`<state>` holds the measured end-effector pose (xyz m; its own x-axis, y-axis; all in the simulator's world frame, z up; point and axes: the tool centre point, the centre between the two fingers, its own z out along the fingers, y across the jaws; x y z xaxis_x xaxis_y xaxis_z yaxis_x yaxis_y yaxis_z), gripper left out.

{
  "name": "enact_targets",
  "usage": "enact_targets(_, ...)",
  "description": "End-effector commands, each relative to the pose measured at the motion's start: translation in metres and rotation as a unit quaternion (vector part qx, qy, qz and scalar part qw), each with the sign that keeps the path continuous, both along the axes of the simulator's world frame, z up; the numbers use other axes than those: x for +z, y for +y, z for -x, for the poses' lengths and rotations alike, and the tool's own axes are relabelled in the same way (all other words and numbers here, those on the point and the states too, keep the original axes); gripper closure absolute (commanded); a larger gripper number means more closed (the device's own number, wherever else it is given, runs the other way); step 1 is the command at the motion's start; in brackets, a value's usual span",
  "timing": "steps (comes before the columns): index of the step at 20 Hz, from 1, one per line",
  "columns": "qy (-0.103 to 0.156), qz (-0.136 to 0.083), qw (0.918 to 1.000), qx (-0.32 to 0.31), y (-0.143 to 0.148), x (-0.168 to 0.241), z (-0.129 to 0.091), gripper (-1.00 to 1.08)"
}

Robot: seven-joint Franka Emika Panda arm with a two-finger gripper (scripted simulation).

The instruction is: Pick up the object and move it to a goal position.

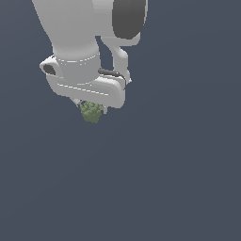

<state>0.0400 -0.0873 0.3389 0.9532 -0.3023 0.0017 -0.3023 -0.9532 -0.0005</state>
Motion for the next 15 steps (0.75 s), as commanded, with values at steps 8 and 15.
enact_targets(8, 0.001, 0.000, 1.0000, 0.000, -0.004, 0.057, 0.000, 1.08)
enact_targets(15, 0.001, 0.000, 1.0000, 0.001, -0.005, 0.068, -0.001, 1.08)
